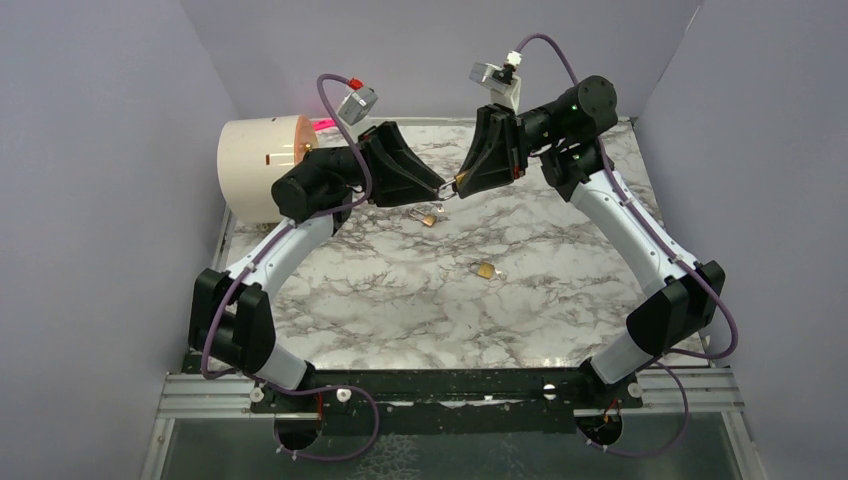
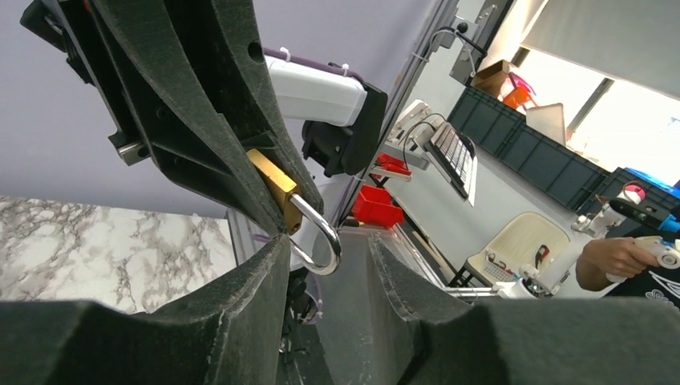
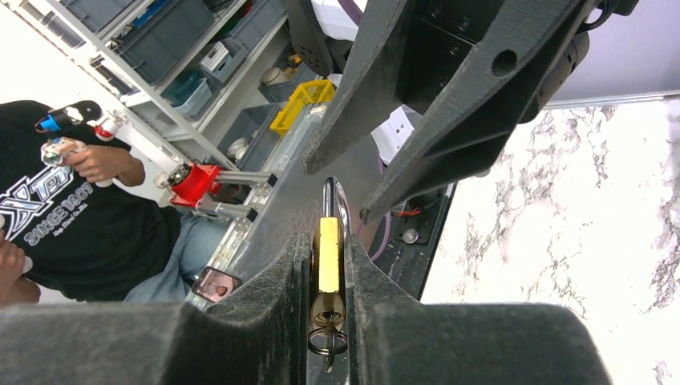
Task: Lock with the key
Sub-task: Lock the lock.
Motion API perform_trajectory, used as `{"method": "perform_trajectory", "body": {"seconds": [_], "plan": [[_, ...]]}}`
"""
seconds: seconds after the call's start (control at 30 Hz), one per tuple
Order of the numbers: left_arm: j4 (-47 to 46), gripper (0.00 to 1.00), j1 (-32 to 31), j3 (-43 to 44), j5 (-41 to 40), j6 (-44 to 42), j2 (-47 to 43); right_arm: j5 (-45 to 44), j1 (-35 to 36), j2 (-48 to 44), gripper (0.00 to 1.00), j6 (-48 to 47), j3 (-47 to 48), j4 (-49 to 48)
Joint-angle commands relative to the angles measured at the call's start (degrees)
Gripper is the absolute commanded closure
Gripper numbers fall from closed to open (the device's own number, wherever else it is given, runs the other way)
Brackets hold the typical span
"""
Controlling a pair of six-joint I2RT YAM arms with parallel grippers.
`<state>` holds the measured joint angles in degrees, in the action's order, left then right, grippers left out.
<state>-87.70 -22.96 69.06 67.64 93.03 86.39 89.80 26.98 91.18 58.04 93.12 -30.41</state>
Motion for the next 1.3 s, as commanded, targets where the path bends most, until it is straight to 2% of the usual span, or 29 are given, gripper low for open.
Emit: {"method": "perform_trajectory", "body": {"seconds": [0.0, 0.17, 0.4, 0.5, 0.67, 1.0, 1.13, 1.2, 1.27], "plan": [[-15.03, 0.60, -0.14, -0.52, 0.21, 0.94, -2.77, -0.36, -0.20, -0.92, 0.99, 0.41, 0.04, -1.76], [-15.03, 0.73, -1.60, -0.74, 1.23, 1.01, -2.67, -0.57, -0.18, -0.93, 0.99, 0.32, 0.02, -1.59], [-14.97, 0.74, -3.20, -1.31, 2.07, 0.92, -2.28, -0.57, -0.19, -0.82, 0.99, 0.15, 0.30, -1.19], [-15.03, 0.78, -3.23, -1.47, 2.06, 0.79, -2.51, -0.59, -0.18, -0.85, 0.99, 0.08, 0.44, -0.99], [-14.95, 1.00, -3.23, -0.86, 2.23, 0.70, -2.49, -0.61, -0.18, -0.81, 0.99, 0.05, 0.48, -0.88], [-15.02, 1.00, -2.97, -0.92, -0.15, -0.13, -1.91, -0.51, -0.28, -1.27, 0.98, -2.81, 0.22, 1.70], [-15.02, 1.00, -2.80, 0.70, -1.32, 0.04, -1.40, -1.67, -0.98, -2.34, 0.72, -7.26, 0.37, 6.06], [-14.99, 1.00, -2.79, 1.34, -1.74, 0.00, -1.23, -3.77, -1.73, -3.08, 0.60, -13.16, 1.22, 12.78], [-14.99, 1.00, -2.64, 1.79, -2.14, -0.05, -0.99, -8.37, -2.09, -3.96, 0.51, -21.83, 3.17, 23.57]]}}
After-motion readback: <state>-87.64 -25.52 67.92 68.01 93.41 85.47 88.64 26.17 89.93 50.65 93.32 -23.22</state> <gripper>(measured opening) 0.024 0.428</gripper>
